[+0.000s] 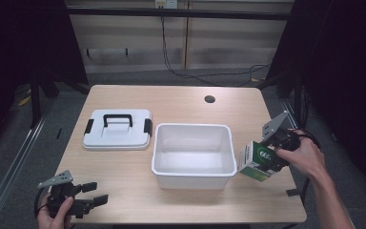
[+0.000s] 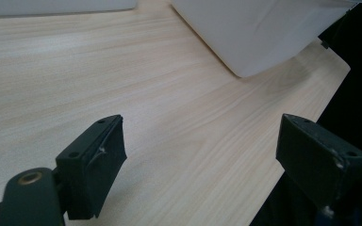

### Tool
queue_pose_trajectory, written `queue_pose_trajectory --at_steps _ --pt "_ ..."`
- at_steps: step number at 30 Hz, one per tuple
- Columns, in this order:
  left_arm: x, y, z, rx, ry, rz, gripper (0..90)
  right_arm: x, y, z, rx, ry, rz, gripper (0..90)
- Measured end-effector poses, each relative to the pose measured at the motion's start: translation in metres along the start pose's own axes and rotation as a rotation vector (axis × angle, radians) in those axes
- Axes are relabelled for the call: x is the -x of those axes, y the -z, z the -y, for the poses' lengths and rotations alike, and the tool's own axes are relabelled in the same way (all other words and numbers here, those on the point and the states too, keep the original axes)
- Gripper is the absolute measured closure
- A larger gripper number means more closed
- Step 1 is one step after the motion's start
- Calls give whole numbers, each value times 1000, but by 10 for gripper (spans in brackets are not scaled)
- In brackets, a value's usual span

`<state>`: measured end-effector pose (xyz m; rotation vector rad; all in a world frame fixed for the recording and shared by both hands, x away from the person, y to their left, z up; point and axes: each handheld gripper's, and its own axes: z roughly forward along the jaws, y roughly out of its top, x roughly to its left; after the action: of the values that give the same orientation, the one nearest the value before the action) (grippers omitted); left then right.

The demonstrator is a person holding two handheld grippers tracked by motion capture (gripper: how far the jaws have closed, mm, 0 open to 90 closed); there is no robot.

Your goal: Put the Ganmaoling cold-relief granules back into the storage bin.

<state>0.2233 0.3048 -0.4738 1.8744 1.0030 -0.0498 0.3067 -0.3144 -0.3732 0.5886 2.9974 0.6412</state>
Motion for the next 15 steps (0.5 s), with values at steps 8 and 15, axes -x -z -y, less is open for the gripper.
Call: queue_pose_trajectory --at_steps 8,15 --pt "0 0 0 2 -2 -2 162 1 16 5 68 -21 1 160" --pt "0 1 0 2 -6 -9 162 0 28 7 123 -30 9 160"
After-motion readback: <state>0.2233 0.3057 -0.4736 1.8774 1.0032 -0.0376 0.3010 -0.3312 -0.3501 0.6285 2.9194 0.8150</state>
